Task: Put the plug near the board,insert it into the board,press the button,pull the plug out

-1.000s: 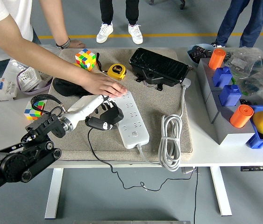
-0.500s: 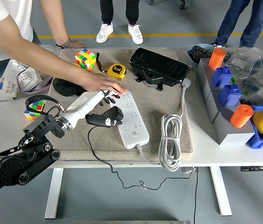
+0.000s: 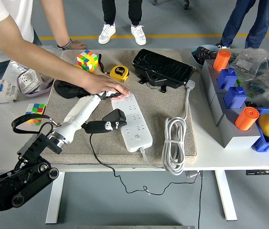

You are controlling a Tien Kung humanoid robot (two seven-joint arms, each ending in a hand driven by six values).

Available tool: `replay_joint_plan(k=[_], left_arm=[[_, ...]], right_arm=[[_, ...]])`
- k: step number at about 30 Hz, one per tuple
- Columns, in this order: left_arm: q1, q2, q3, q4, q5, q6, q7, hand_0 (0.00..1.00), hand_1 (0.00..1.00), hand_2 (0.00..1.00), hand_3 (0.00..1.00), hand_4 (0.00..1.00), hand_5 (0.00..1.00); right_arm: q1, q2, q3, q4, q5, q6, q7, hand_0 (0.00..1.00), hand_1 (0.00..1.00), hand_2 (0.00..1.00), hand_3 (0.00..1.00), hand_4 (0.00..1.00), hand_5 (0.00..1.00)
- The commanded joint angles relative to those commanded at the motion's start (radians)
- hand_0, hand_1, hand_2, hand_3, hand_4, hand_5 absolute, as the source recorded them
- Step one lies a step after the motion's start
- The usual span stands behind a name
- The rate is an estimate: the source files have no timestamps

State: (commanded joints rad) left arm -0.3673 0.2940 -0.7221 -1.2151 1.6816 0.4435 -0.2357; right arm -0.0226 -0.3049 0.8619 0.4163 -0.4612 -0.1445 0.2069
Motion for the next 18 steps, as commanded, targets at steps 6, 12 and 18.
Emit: replay_joint_plan(k=[6,12,18], left_arm=[[0.039,-0.004,0.003,0.007,0.054,0.005,0.024,0.863,0.881,0.892,0.867,0.944,0.715],[0.054,-0.005,0.014,0.016,0.078,0.006,0.032,0.857,0.881,0.888,0.861,0.932,0.724],[0.053,-0.006,0.019,0.033,0.093,0.002,0.049,0.851,0.876,0.883,0.854,0.928,0.731]], right_arm=[[-0.003,0.003,0.009,0.001,-0.002,0.000,0.001,0.600,0.597,0.543,0.546,0.764,0.228],[-0.004,0.006,0.013,0.001,-0.003,0.000,0.002,0.599,0.597,0.543,0.546,0.764,0.228],[-0.003,0.007,0.017,0.002,-0.004,0.000,0.002,0.600,0.596,0.544,0.545,0.764,0.228]])
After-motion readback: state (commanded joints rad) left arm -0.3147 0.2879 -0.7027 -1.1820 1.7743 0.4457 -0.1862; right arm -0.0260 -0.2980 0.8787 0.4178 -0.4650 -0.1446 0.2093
